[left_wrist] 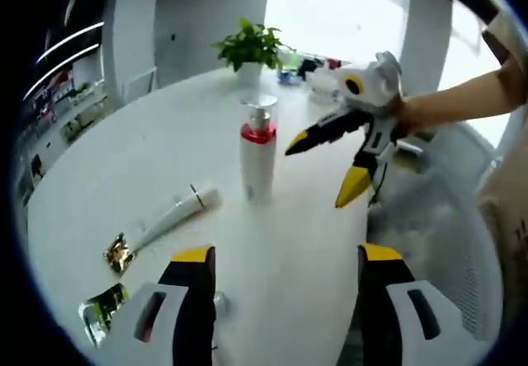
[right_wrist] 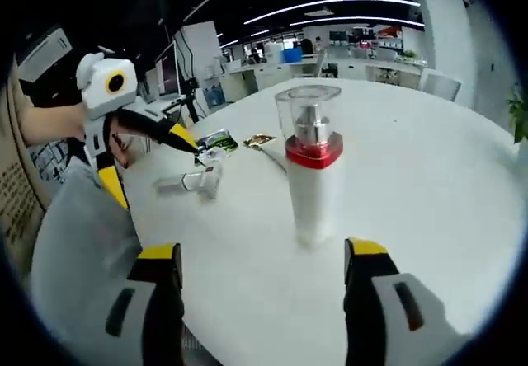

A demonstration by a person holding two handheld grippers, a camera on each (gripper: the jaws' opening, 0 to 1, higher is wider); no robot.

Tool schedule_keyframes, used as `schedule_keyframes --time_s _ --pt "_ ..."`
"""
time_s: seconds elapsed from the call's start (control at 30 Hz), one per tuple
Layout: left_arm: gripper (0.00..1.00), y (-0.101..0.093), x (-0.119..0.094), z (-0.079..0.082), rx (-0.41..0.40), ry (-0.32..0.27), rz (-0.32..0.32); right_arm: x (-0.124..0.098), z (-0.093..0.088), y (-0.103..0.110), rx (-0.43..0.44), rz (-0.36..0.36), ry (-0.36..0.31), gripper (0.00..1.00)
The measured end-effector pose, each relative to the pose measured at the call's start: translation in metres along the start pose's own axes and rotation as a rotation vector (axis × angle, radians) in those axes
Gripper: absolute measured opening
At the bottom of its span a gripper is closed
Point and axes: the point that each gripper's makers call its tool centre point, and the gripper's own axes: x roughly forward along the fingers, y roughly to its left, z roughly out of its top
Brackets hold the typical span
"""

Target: Arrange the skincare products in the storage area until every visible bottle or jar stands upright without overlapping.

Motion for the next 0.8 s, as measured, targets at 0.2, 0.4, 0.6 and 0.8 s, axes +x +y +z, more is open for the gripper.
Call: schedule_keyframes --time_s 0.2,0.4,0.6,0.8 --pt "0.83 0.002 -0.029 -0.014 -0.090 -0.035 0.045 -0.003 0.007 0.017 0.135 -0.025 -0.074 0.85" --pt "0.87 0.005 -0.055 -0.041 -0.182 -0.037 0.105 -0.006 0.010 0.029 0.192 -0.072 -0.096 0.89" --pt "0.89 -0.007 -0.074 -0.069 -0.276 -0.050 0.135 -0.012 0.004 0.047 0.173 -0.120 -0.083 0.94" --pt "0.90 -0.014 -0.088 -0.086 -0.329 -0.051 0.158 -0.015 0.008 0.057 0.139 -0.121 -0.065 0.95"
